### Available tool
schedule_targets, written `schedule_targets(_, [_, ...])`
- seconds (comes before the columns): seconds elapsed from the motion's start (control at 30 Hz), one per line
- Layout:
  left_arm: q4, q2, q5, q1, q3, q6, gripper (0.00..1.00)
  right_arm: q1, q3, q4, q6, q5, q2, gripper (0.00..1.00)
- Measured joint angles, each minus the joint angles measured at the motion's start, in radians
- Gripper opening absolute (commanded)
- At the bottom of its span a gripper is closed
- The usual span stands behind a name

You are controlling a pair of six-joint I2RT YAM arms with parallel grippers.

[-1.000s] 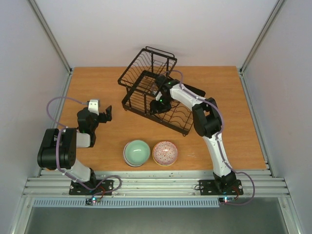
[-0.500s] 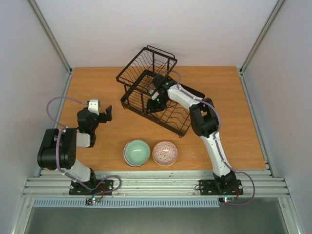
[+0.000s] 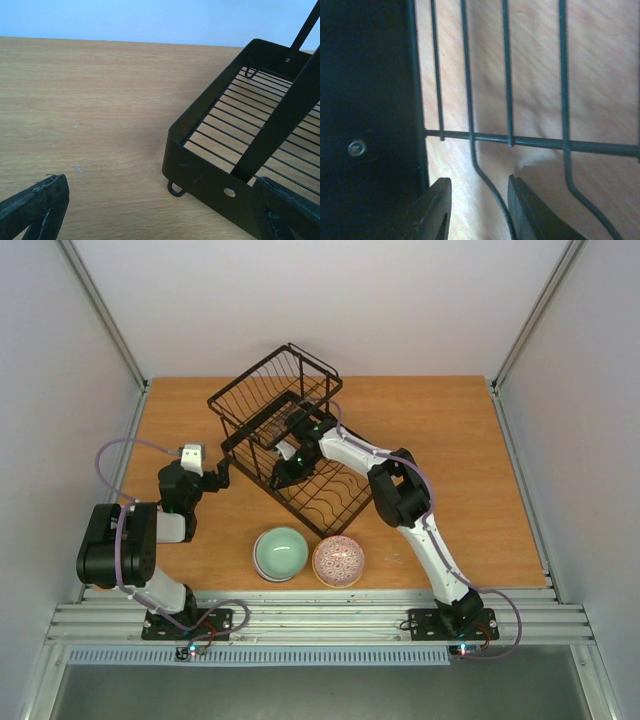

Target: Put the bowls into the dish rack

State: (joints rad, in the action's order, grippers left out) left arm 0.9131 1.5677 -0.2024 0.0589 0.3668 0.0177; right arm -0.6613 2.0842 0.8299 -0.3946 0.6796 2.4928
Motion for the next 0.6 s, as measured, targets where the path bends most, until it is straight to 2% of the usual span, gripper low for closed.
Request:
schedule_targets(0.13, [0.000, 0.000, 0.000, 0.000, 0.000, 0.000, 0.99, -0.006, -0.069, -0.067, 0.015, 0.010, -0.035, 0.41])
schedule_targets(0.27, [0.000, 0.000, 0.000, 0.000, 0.000, 0.000, 0.99, -0.005, -0.213, -0.196, 0.048, 0.012, -0.110, 0.47])
schedule_targets(0.6, [0.000, 0.000, 0.000, 0.000, 0.000, 0.000, 0.99, 0.030, -0.543, -0.537, 0.202, 0.056, -0.269, 0.48])
